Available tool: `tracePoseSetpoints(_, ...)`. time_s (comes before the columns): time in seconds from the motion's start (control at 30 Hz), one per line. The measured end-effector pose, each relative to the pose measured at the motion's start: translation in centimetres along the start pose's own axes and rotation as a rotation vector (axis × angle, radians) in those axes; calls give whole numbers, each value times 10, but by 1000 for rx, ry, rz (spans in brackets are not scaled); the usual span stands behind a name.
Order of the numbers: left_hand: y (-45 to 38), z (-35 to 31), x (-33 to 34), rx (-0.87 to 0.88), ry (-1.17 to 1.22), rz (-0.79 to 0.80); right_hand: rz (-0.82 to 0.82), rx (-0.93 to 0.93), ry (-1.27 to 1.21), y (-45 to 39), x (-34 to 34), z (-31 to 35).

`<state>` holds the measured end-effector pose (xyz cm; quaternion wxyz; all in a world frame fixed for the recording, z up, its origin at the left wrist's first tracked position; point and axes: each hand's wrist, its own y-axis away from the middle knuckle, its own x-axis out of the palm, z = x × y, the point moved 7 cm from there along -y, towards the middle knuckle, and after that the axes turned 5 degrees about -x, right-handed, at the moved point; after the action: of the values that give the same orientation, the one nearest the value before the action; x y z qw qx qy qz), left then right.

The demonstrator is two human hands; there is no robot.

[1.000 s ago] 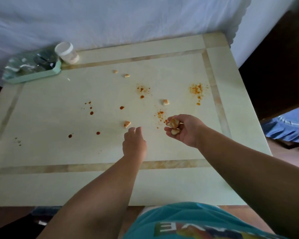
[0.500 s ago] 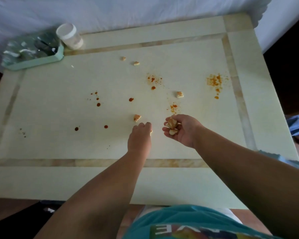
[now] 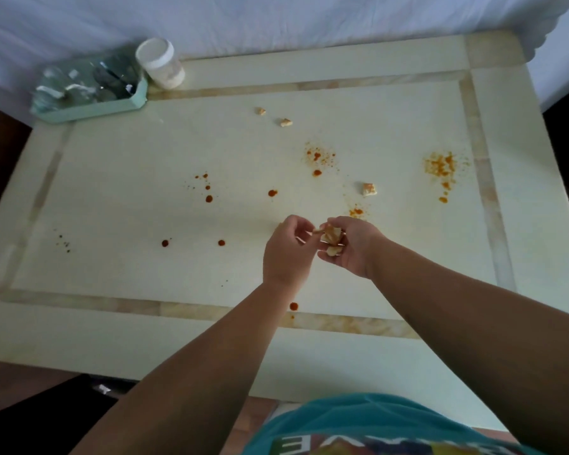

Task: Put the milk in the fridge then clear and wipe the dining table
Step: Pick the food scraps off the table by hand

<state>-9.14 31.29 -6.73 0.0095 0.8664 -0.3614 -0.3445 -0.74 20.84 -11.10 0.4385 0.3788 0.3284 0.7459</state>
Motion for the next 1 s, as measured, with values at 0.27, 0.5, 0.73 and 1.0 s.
tracePoseSetpoints(0.27, -15, 9, -16, -10, -31, -88, 35, 20, -63, -10, 18, 0)
tracePoseSetpoints(0.5, -48, 48, -17, -124, -408, -26, 16, 27, -21, -19, 16, -1)
tracePoseSetpoints(0.73, -54, 46, -10, -19, -595, -48, 20, 22, -27, -28, 26, 7)
tracePoseSetpoints(1.0, -61, 47, -18, -215, -260, -30, -2, 6, -58, -42, 32, 16)
